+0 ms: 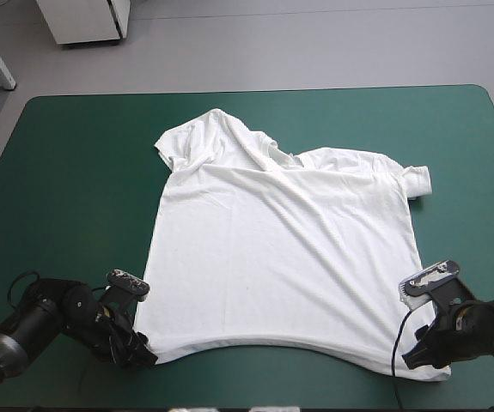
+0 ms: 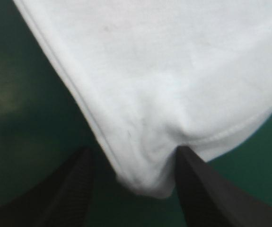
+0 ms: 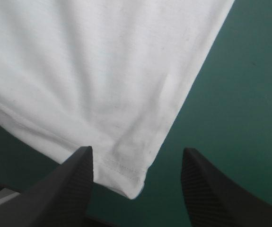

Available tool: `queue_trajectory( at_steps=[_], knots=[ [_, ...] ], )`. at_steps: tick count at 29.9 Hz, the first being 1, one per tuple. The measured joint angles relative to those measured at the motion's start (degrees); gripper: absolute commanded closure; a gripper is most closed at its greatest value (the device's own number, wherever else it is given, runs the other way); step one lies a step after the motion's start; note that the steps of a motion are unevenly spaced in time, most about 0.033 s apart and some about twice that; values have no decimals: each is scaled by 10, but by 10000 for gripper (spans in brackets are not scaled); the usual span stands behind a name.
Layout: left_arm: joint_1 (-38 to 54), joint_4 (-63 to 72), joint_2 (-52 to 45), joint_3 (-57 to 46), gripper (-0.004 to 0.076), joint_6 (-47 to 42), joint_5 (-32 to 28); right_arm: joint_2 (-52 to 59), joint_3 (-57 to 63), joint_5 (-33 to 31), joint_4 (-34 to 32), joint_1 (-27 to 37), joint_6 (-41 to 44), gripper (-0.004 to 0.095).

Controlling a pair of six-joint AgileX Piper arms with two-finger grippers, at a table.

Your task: Fold the cloth

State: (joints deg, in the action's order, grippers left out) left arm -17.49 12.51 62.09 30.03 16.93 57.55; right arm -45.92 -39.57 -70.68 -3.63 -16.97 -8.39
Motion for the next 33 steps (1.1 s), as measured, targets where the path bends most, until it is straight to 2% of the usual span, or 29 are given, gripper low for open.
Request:
queue_trajectory(
  at_steps=[2,3,7,8,15,33],
  knots=[
    [0,5,8,1,377,4,-1,0,0,-1,-4,0,2,377],
    [0,7,10,1,423,5,-1,0,0,-1,-9,0,2,377],
    [0,17,13,1,699,8,-13,0,0,-1,-34,0,8,377],
    [0,21,15,1,730,8,-15,0,0,-1,-38,0,11,377],
    [0,36,17,-1,731,11,-22,-13,0,-1,-53,0,43,377],
    [0,40,18,-1,731,21,-23,-47,77,4,-22,0,59,406]
  ],
)
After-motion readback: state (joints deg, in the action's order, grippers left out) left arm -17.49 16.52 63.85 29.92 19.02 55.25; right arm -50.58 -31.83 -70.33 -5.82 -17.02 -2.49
